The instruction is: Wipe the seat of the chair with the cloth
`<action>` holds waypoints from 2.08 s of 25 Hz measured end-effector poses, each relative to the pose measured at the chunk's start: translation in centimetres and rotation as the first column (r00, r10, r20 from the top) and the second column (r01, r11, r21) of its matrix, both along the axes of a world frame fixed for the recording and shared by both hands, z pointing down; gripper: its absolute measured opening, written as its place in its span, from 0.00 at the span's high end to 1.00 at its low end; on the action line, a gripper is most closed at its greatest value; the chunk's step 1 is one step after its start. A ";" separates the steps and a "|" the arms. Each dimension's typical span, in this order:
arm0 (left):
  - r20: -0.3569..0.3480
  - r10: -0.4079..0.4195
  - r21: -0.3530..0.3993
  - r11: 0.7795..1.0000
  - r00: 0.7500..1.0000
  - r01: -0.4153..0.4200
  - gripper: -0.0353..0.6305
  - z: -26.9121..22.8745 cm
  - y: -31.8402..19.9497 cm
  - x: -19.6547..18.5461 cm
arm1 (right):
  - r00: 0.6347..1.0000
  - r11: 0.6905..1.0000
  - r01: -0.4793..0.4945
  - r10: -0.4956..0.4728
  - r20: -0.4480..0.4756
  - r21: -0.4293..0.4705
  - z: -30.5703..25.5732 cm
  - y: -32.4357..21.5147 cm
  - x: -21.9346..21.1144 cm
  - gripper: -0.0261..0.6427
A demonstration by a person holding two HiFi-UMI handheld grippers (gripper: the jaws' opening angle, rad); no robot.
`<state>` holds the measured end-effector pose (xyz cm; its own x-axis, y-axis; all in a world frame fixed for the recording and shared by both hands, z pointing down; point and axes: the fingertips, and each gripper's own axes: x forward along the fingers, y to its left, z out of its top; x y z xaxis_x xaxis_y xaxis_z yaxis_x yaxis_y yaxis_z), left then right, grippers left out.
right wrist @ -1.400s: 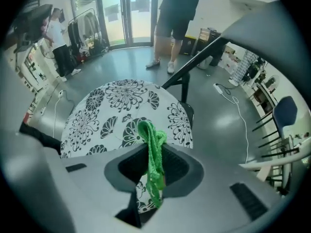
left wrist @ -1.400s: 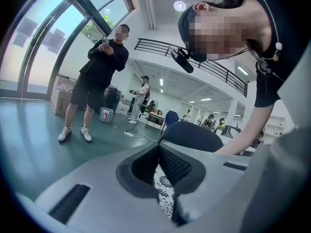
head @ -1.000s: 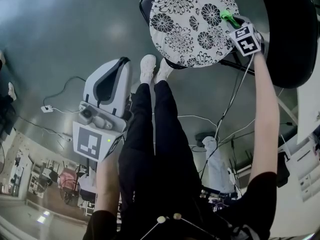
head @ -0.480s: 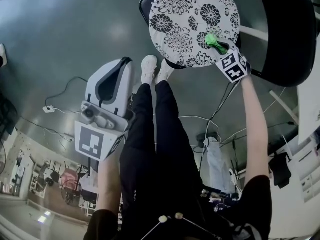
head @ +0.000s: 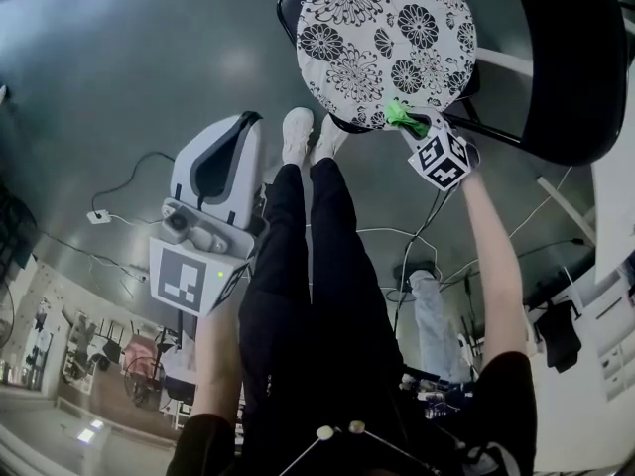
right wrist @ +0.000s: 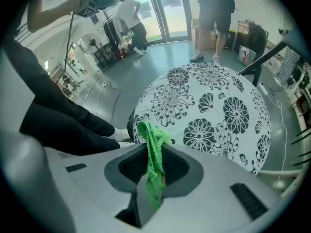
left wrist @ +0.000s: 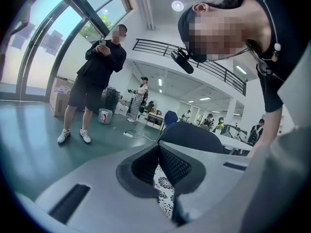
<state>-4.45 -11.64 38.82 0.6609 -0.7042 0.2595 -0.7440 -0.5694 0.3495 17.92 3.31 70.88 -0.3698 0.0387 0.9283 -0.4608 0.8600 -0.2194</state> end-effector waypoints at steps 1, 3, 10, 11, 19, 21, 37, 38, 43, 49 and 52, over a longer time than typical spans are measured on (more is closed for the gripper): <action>-0.005 0.000 0.001 1.000 1.000 0.000 0.94 -0.1 0.0 0.0 | 1.000 1.000 0.014 -0.014 0.005 -0.010 0.0 0.5 -0.4 0.83; -0.008 0.003 0.003 1.000 1.000 -0.003 0.94 -0.2 0.2 0.2 | 0.999 0.999 0.026 -0.026 0.019 -0.028 -0.1 1.4 -1.0 0.83; 0.011 0.029 0.041 0.999 1.000 -0.030 0.94 -3.0 0.6 0.1 | 0.992 0.993 -0.087 0.079 0.096 0.082 -5.1 0.3 -3.6 0.83; 0.020 0.029 0.047 0.998 0.999 -0.030 0.94 -3.7 0.7 -0.1 | 0.985 0.984 -0.136 0.121 0.127 0.111 -6.8 -0.4 -4.2 0.83; 0.017 0.141 0.126 0.982 0.990 -0.142 0.94 -14.1 2.5 2.8 | 0.716 0.669 -0.671 0.473 0.513 0.320 -29.1 -6.8 -6.7 0.83; 0.021 0.195 0.153 0.969 0.981 -0.196 0.94 -16.9 3.2 3.9 | 0.654 0.579 -0.735 0.468 0.594 0.352 -35.2 -7.5 -7.6 0.83; 0.020 0.384 0.313 0.874 0.923 -0.370 0.94 -35.1 10.2 8.7 | 0.508 0.031 -0.846 0.346 0.789 0.532 -67.8 0.9 -5.1 0.84; 0.022 0.390 0.325 0.868 0.921 -0.375 0.94 -35.8 10.5 9.2 | 0.520 0.012 -0.836 0.337 0.785 0.548 -68.8 1.3 -4.6 0.84; 0.035 0.395 0.392 0.840 0.918 -0.376 0.94 -38.8 11.8 10.4 | 0.540 -0.072 -0.807 0.314 0.781 0.587 -71.8 2.0 -2.2 0.84; 0.069 0.352 0.445 0.827 0.934 -0.344 0.94 -40.3 11.4 9.8 | 0.546 -0.118 -0.788 0.320 0.774 0.604 -72.5 2.0 -1.2 0.84; 0.071 0.343 0.452 0.826 0.937 -0.337 0.94 -40.7 10.9 9.3 | 0.554 -0.125 -0.781 0.316 0.770 0.612 -72.9 1.8 -1.3 0.84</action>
